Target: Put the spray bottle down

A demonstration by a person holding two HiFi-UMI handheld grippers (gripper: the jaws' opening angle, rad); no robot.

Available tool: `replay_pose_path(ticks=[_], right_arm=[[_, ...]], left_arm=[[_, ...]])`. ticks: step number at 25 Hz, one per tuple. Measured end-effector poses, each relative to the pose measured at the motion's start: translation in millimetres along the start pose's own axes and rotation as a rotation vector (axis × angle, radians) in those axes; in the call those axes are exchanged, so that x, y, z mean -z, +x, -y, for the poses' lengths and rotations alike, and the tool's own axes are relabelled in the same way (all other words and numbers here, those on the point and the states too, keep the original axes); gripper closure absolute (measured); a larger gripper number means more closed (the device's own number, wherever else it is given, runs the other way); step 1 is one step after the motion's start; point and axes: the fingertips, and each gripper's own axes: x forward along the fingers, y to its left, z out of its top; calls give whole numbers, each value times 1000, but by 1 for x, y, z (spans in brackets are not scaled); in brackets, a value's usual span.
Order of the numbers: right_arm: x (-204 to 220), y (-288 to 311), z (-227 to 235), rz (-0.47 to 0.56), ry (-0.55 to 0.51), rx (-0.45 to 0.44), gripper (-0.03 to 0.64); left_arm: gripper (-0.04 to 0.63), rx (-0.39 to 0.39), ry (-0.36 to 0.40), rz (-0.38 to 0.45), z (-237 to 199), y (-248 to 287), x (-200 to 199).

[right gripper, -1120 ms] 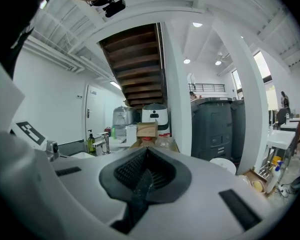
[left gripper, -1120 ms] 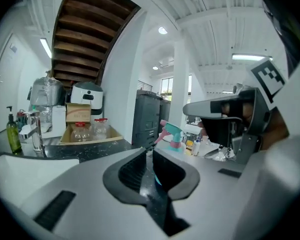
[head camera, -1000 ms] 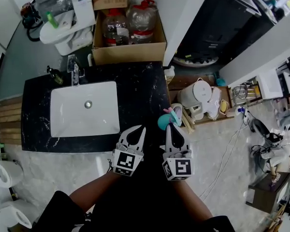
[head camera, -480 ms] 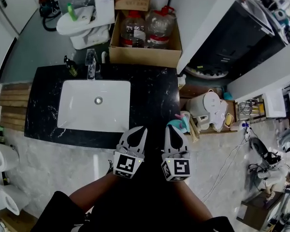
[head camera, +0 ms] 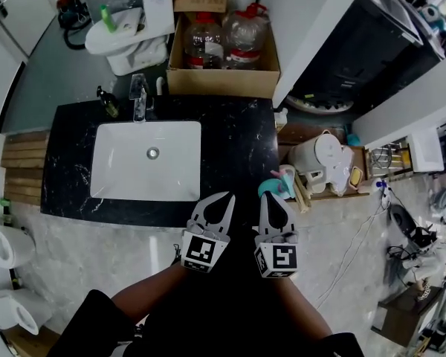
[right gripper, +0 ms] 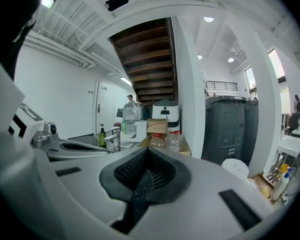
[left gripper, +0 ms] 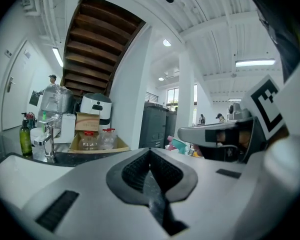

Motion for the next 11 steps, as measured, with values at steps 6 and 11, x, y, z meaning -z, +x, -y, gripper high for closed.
replay_pose_path(ticks=[6,11], right_arm=[[4,-4,6,0,2,16,601],[2,-3,10,21,12,21,601]], left_arm=[[583,26,-2,-11,9,8,2],[583,36,-24,-8,8,15,4]])
